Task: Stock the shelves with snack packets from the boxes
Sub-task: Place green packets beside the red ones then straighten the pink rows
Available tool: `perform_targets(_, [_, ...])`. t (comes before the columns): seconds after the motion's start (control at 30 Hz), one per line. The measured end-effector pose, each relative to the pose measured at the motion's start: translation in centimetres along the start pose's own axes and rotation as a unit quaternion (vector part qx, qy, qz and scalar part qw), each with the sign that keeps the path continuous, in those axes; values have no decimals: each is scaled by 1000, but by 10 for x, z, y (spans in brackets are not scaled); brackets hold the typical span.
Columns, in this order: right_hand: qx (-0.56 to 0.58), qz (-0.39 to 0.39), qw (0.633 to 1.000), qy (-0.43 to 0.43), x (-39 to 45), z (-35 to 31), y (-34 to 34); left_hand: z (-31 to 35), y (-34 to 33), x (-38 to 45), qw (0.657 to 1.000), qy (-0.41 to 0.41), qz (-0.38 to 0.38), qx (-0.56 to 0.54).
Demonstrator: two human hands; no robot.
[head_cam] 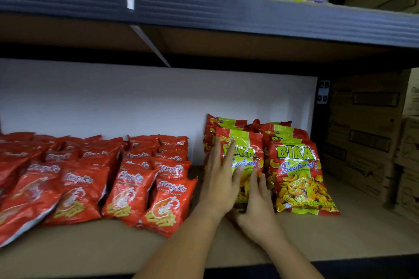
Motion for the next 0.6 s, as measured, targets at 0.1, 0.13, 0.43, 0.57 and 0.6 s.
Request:
perform_targets(0.1, [42, 12, 999, -6, -18, -24, -4, 17, 44, 1, 997, -9, -19, -69])
perform_targets(0.13, [69, 16, 997, -2, -24, -34, -7, 21, 61, -1, 997, -16, -14, -75])
perform_targets(0.43, [124, -37, 991, 33, -55, -123, -54, -71, 177, -71, 973, 24, 9, 229])
perform_targets(0.57, [112, -93, 988, 56, -47, -136, -75, -104, 184, -90, 954, 48, -39, 293])
perform_targets(0.6, [98, -95, 989, 60, -42, -135, -78, -109, 182, -91, 952, 42, -42, 300])
Point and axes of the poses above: each hand's wrist, its own x-axis towards the middle knuckle, its own y-axis out of the back of the hand, z = x × y, the point moved 1 cm from there along x, towards the middle knuckle, and after that the axes turned 1 degree about z, right-handed, at the moved point
